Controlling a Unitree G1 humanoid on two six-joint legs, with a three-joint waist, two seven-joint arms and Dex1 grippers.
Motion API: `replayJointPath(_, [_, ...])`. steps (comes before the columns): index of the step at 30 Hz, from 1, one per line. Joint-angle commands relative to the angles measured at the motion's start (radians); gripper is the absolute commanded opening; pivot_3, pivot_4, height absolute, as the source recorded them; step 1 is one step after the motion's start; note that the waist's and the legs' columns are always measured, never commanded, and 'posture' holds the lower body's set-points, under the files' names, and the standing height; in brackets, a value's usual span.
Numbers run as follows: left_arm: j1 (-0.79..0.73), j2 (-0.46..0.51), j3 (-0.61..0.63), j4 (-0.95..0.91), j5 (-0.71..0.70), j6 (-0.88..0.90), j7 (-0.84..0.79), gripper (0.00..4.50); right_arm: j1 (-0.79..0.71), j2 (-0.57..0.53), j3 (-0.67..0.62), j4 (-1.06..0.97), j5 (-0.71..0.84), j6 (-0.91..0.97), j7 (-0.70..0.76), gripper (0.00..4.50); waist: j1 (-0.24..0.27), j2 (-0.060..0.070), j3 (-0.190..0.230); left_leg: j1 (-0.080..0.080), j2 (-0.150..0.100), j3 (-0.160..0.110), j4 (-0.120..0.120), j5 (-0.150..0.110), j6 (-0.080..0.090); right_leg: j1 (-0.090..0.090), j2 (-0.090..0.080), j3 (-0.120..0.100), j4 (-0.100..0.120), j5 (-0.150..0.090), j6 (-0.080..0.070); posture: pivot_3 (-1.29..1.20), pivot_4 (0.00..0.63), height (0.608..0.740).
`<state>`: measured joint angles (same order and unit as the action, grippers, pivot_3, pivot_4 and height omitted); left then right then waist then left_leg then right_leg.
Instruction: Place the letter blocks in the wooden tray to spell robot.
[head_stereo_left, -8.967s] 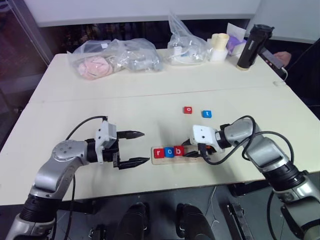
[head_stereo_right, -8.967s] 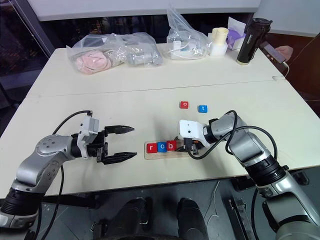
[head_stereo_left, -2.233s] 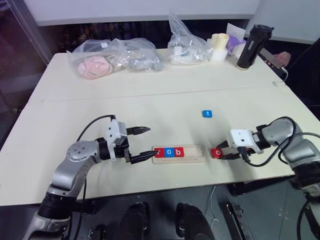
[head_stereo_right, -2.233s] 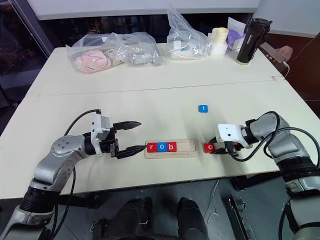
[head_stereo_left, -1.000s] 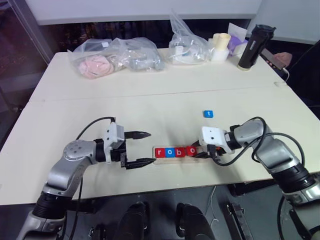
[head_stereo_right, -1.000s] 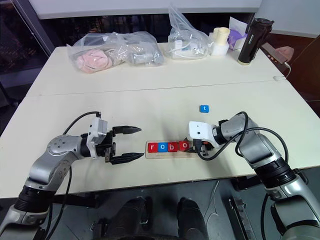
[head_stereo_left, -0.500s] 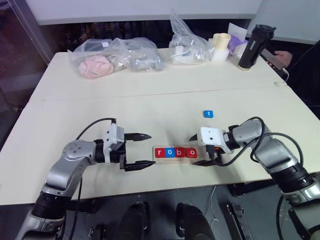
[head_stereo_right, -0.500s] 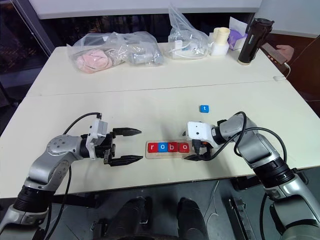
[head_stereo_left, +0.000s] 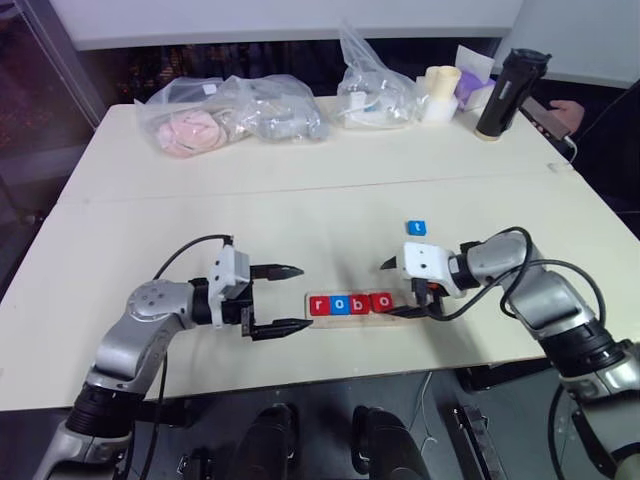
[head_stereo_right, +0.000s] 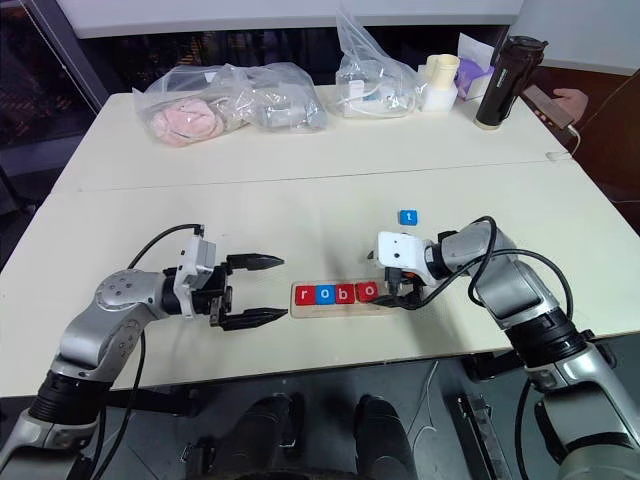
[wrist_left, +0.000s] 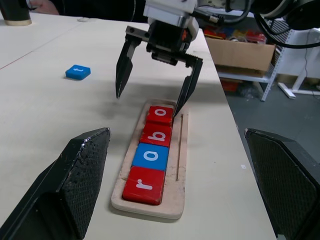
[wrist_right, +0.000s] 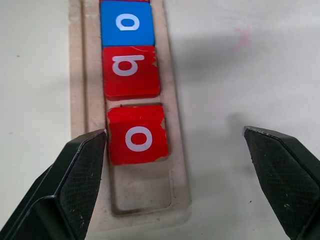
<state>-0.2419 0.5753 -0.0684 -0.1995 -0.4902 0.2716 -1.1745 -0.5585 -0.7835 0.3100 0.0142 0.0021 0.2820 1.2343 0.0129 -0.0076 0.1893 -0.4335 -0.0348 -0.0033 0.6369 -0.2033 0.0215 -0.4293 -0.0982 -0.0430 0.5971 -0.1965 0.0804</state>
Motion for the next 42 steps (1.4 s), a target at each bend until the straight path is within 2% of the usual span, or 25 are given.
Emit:
replayJointPath(1, [-0.007,-0.004,-0.005,-0.023,-0.003,-0.007,0.007,4.50,-0.034,0.008,-0.017,-0.014,0.009,-0.003,0.001,4.47,0.000,0.000,0.000,0.000,0.000,0.000,0.000,0.000,0.000,0.000,0.000,0.000,0.000,0.000,0.000,0.00,0.150,0.738])
replayJointPath(8, [-0.011,-0.007,-0.003,-0.019,-0.004,-0.007,0.015,4.50,-0.048,-0.030,-0.100,-0.136,0.131,0.143,0.055,4.47,0.001,0.000,0.000,0.000,0.000,0.000,0.000,0.000,0.000,0.000,0.000,0.000,0.000,0.000,0.000,0.00,0.150,0.738])
replayJointPath(11, [-0.014,-0.010,-0.006,-0.015,-0.003,-0.010,0.016,4.50,-0.063,-0.045,-0.150,-0.137,0.155,0.171,0.028,4.47,0.000,0.000,0.000,0.000,0.000,0.000,0.000,-0.001,-0.001,0.000,0.000,0.000,0.000,0.000,0.000,0.00,0.150,0.738])
replayJointPath(15, [-0.018,-0.022,-0.013,-0.007,0.003,-0.016,0.018,4.50,-0.104,-0.008,-0.184,-0.028,0.098,0.188,-0.128,4.47,0.000,0.000,0.000,0.000,0.000,0.000,0.000,-0.001,-0.001,0.000,0.000,0.000,0.000,0.000,0.000,0.00,0.150,0.738])
replayJointPath(18, [-0.023,-0.028,-0.017,-0.002,0.006,-0.020,0.020,4.50,-0.141,0.067,-0.198,0.069,0.021,0.253,-0.345,4.47,-0.001,0.000,0.000,0.000,0.000,0.000,-0.001,-0.001,-0.001,-0.001,-0.001,0.000,0.000,0.000,0.000,0.00,0.150,0.738])
replayJointPath(22, [-0.023,-0.030,-0.018,0.001,0.010,-0.026,0.020,4.50,-0.198,0.181,-0.211,0.150,-0.079,0.487,-0.619,4.47,-0.001,0.000,0.000,-0.003,0.000,0.001,-0.003,0.001,0.000,-0.006,-0.001,0.001,0.001,0.000,-0.001,0.00,0.150,0.738])
replayJointPath(27, [-0.024,-0.031,-0.021,0.002,0.013,-0.032,0.023,4.50,-0.238,0.346,-0.332,0.240,-0.098,0.666,-0.909,4.47,0.000,0.000,-0.001,-0.011,0.000,0.001,-0.004,0.005,-0.003,-0.014,0.000,0.002,0.003,0.002,-0.002,0.00,0.150,0.738])
replayJointPath(34, [-0.018,-0.025,-0.016,-0.003,0.014,-0.031,0.022,4.50,-0.278,0.437,-0.403,0.334,-0.056,0.721,-1.040,4.47,-0.003,0.000,-0.001,-0.009,-0.001,0.001,-0.004,0.005,-0.002,-0.011,0.002,0.000,0.003,0.002,-0.002,0.00,0.150,0.738])
replayJointPath(41, [-0.019,-0.023,-0.010,0.000,0.016,-0.031,0.032,4.50,-0.308,0.503,-0.437,0.385,-0.025,0.728,-1.097,4.47,-0.024,0.000,-0.001,-0.007,-0.001,0.001,-0.003,0.005,-0.002,-0.011,0.004,0.000,0.008,0.002,-0.001,0.00,0.150,0.738])
replayJointPath(42, [-0.020,-0.024,-0.011,0.000,0.017,-0.031,0.034,4.50,-0.311,0.509,-0.443,0.393,-0.018,0.726,-1.102,4.23,-0.026,0.000,-0.001,-0.006,-0.001,0.001,-0.003,0.005,-0.002,-0.011,0.004,0.000,0.009,0.002,-0.001,0.00,0.150,0.738])
